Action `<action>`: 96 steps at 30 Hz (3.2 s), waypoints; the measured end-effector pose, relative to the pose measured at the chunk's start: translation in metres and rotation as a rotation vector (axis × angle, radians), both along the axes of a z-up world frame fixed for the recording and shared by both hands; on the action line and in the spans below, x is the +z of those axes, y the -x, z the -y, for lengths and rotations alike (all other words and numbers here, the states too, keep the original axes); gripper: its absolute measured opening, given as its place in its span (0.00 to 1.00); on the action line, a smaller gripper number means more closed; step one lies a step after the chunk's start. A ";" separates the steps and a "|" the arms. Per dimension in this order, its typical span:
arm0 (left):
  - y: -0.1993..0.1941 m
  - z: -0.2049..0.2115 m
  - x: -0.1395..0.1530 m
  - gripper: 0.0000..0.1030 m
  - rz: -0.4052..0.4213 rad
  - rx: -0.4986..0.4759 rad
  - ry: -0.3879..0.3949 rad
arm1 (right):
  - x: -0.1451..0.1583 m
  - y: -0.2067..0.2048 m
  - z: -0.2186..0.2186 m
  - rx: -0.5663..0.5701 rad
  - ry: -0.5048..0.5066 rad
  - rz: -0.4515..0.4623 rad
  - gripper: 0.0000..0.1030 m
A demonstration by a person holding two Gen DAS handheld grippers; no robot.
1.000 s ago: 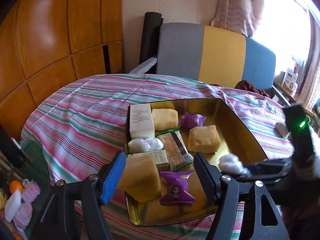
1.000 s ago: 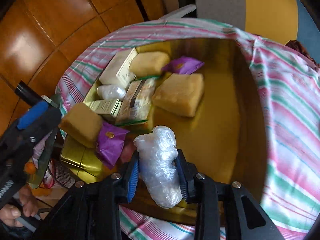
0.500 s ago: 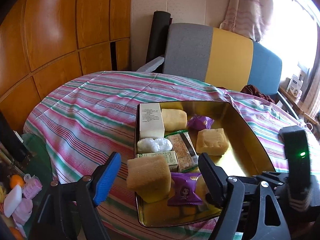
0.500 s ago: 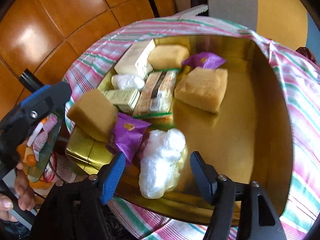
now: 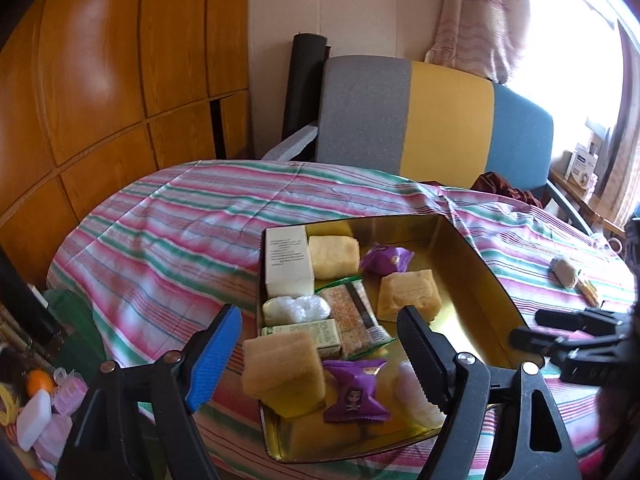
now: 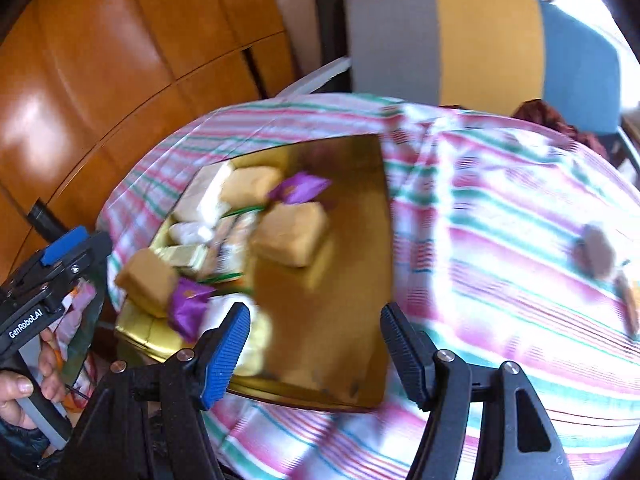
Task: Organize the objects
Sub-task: 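Carry the plastic-wrapped item into the gold tray and open the right tool, then move both tools back from the tray toward the sock and biscuit packet, then grasp the WEIDAN biscuit packet with the right tool while the left grasps the knitted sock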
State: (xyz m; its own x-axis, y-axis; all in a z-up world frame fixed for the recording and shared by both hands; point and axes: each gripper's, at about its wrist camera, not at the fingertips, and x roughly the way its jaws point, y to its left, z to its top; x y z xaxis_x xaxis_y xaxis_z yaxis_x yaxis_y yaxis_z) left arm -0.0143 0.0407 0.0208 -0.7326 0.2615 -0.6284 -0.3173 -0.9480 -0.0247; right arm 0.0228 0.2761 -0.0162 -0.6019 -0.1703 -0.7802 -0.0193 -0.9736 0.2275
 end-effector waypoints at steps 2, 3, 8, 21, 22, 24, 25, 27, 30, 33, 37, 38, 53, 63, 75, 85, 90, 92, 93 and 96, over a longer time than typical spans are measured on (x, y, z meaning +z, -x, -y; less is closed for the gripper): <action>0.000 -0.007 0.003 0.78 -0.006 -0.016 0.005 | 0.003 -0.006 -0.017 -0.036 -0.018 -0.003 0.67; 0.000 -0.010 0.004 0.78 -0.009 -0.023 0.008 | 0.004 -0.009 -0.027 -0.057 -0.027 -0.003 0.67; 0.000 -0.033 0.010 0.79 -0.029 -0.074 0.029 | 0.008 -0.023 -0.079 -0.167 -0.066 0.015 0.67; 0.000 -0.110 0.015 0.80 -0.035 -0.242 0.070 | 0.003 -0.054 -0.221 -0.447 -0.144 0.097 0.67; -0.001 -0.117 0.014 0.80 -0.033 -0.255 0.073 | 0.001 -0.056 -0.230 -0.459 -0.147 0.105 0.67; -0.002 -0.129 0.014 0.80 -0.032 -0.280 0.081 | -0.005 -0.059 -0.249 -0.482 -0.155 0.123 0.68; -0.002 -0.136 0.013 0.80 -0.027 -0.294 0.083 | -0.006 -0.061 -0.256 -0.487 -0.161 0.130 0.68; -0.002 -0.146 0.012 0.81 -0.016 -0.312 0.081 | -0.011 -0.064 -0.271 -0.495 -0.182 0.153 0.69; -0.005 -0.159 0.010 0.81 -0.003 -0.343 0.071 | -0.017 -0.068 -0.294 -0.508 -0.219 0.188 0.71; -0.008 -0.176 0.007 0.81 0.015 -0.376 0.067 | -0.025 -0.065 -0.310 -0.505 -0.241 0.220 0.72; -0.010 -0.197 0.002 0.81 0.050 -0.410 0.067 | -0.038 -0.050 -0.322 -0.478 -0.267 0.258 0.73; -0.010 -0.203 0.002 0.81 0.063 -0.419 0.060 | -0.043 -0.044 -0.325 -0.468 -0.281 0.272 0.73; -0.022 -0.282 -0.010 0.81 0.062 -0.536 0.119 | -0.075 -0.051 -0.335 -0.462 -0.172 0.367 0.53; -0.026 -0.312 -0.017 0.81 0.061 -0.567 0.153 | -0.074 -0.078 -0.328 -0.482 -0.140 0.353 0.54; -0.017 -0.360 -0.034 0.81 0.146 -0.596 0.159 | -0.075 -0.076 -0.327 -0.478 -0.140 0.358 0.54; 0.013 -0.427 -0.060 0.81 0.312 -0.604 0.095 | -0.078 -0.071 -0.333 -0.477 -0.134 0.360 0.54; 0.028 -0.463 -0.070 0.80 0.382 -0.576 0.058 | -0.078 -0.071 -0.333 -0.478 -0.132 0.359 0.54; 0.036 -0.476 -0.077 0.80 0.417 -0.549 0.044 | -0.078 -0.072 -0.334 -0.478 -0.134 0.359 0.54; 0.039 -0.481 -0.080 0.80 0.435 -0.540 0.027 | -0.078 -0.072 -0.334 -0.477 -0.134 0.359 0.54; 0.046 -0.497 -0.092 0.80 0.470 -0.497 0.021 | -0.078 -0.072 -0.334 -0.475 -0.134 0.356 0.54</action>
